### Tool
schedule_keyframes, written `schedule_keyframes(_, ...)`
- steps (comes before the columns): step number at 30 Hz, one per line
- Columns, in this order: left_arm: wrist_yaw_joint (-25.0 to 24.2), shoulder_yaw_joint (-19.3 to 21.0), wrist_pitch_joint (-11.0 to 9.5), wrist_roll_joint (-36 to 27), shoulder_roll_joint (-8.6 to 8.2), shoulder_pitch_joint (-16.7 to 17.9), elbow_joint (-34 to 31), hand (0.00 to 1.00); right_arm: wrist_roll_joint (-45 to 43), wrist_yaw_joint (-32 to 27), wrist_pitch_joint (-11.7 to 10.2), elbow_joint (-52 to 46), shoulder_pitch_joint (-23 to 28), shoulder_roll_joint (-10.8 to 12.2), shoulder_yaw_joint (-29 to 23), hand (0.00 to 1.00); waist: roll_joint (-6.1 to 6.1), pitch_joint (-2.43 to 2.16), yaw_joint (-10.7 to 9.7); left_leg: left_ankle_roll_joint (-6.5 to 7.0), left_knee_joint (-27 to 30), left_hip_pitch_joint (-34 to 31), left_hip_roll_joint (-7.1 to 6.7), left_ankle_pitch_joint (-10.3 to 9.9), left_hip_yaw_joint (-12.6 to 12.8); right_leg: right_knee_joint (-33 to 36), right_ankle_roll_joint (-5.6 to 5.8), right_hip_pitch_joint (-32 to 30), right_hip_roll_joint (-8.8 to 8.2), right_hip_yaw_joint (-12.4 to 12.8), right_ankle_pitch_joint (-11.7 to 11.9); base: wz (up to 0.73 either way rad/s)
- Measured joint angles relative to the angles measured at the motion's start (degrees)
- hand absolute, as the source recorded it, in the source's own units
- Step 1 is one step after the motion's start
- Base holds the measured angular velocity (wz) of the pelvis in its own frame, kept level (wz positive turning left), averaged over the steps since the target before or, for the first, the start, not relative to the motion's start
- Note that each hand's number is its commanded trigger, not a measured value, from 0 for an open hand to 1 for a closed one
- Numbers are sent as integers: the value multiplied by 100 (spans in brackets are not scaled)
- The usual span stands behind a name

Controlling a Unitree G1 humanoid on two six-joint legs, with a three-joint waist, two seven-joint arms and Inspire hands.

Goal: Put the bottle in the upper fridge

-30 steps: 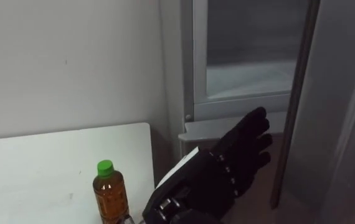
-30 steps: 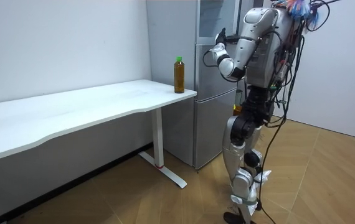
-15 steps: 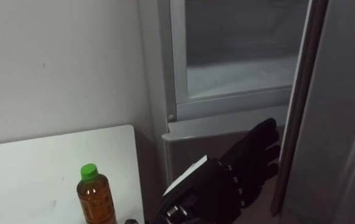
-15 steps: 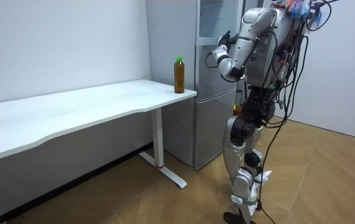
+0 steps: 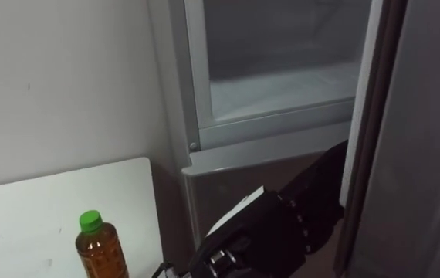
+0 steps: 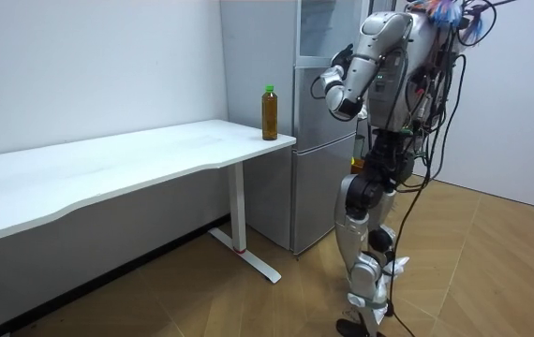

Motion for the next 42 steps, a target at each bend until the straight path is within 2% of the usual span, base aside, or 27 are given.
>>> schedule_keyframes(9,-79,-16,0,119,85,0,2,0,-31,96,-2,16,-51,-1,-149,0,44,14,-276,-4,-2,4,21,-2,21,12,-16,-14,29,32,16,-1)
schedule_keyframes(12,-89,-30,0,176,81,-4,2,0,-27,92,-2,28,-59,-27,-173,0,90,1,-276,-12,-2,3,44,-7,140,15,-34,-64,88,133,52,-19)
schedule_keyframes(15,-99,-72,0,172,68,-39,2,0,-22,87,-3,32,-60,-52,-177,0,148,15,-298,-12,1,10,45,-7,202,13,-35,-88,88,178,81,-16)
schedule_keyframes(18,-83,-120,0,172,64,-95,39,0,-9,82,0,63,-90,-56,-175,0,154,20,-296,-12,1,38,45,-7,255,20,-29,-94,91,274,83,-10)
schedule_keyframes(26,-89,-211,47,189,72,-291,74,0,64,82,16,162,-167,-107,-162,0,193,12,-335,-10,-34,-25,56,-10,334,32,-35,-212,120,287,146,-7)
schedule_keyframes(31,-118,-329,82,176,81,-652,266,0,204,82,42,154,-156,-190,-111,0,221,10,-334,-11,-37,-51,63,-11,386,38,-40,-261,137,316,150,-6)
schedule_keyframes(33,-120,-392,82,97,68,-741,348,0,231,83,76,152,-157,-192,-104,0,227,7,-334,-22,-37,-40,78,-17,435,30,-47,-266,168,409,154,-12)
schedule_keyframes(42,-132,-490,82,-31,66,-749,361,0,355,74,83,134,-170,-195,6,0,233,8,-449,-68,-36,-13,133,-43,601,-7,-81,-281,196,468,174,-8)
